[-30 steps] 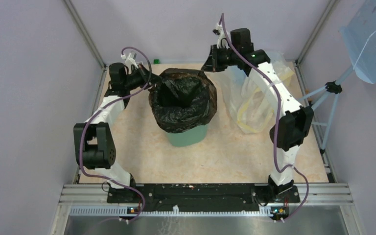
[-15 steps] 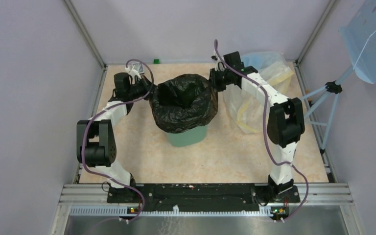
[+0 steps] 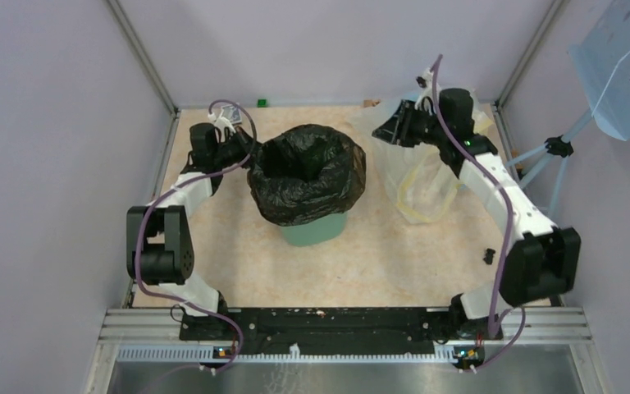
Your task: Put the trash bags into the trash bin
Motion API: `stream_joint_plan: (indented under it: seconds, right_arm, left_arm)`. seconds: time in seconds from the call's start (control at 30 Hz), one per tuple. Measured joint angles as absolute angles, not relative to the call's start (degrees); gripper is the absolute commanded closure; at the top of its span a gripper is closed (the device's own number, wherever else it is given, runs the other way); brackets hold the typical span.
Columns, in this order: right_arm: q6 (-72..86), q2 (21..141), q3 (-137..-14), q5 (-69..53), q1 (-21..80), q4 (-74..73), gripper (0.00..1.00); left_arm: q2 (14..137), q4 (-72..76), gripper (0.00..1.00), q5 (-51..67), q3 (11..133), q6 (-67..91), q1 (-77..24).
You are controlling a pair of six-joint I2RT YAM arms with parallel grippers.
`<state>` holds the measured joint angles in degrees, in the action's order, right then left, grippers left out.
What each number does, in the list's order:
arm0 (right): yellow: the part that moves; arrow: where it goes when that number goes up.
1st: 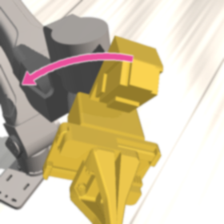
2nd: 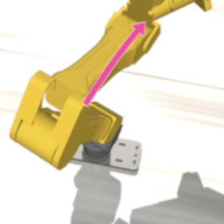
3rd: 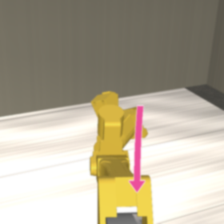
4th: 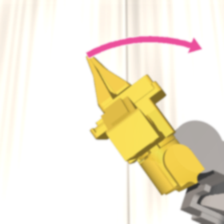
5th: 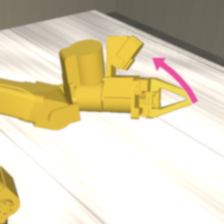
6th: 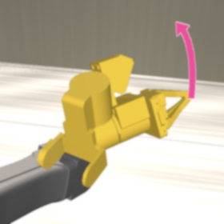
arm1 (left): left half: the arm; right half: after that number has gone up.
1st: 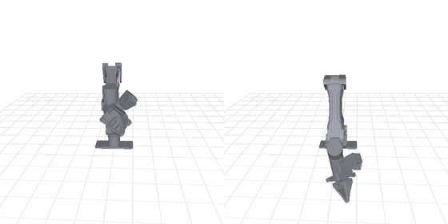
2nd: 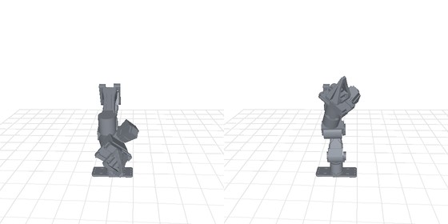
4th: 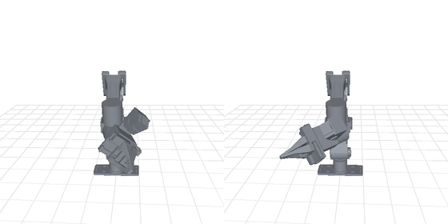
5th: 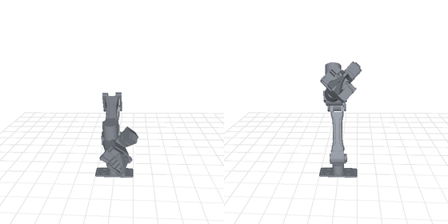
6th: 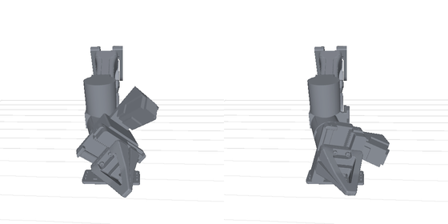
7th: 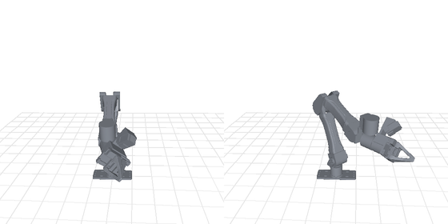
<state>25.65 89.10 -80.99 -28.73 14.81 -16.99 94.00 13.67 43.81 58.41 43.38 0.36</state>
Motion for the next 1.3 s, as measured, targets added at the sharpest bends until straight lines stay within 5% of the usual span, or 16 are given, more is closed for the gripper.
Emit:
stream_joint_plan:
  seconds: [0.13,0.37,0.53,0.7,1.3]
  right_arm:
    - [28.42,78.50,-67.85,-33.98,14.13,-6.59,0.39]
    - [32.40,76.20,-58.63,-42.06,14.26,2.24,0.36]
    - [34.11,76.29,-55.53,-44.86,15.33,3.92,0.49]
    - [35.09,78.00,-55.48,-48.14,18.28,6.07,1.00]
    - [31.83,83.40,-48.40,-38.61,20.53,3.20,1.00]
  left_arm:
    - [92.71,13.34,1.00,43.64,58.52,43.20,0.36]
    - [92.62,13.23,1.00,43.68,58.85,43.18,0.36]
    - [92.62,13.19,1.00,43.68,58.92,43.18,0.36]
    - [92.62,12.86,1.00,43.92,58.94,43.16,0.36]
    - [89.80,13.80,1.00,42.54,50.61,41.15,0.16]
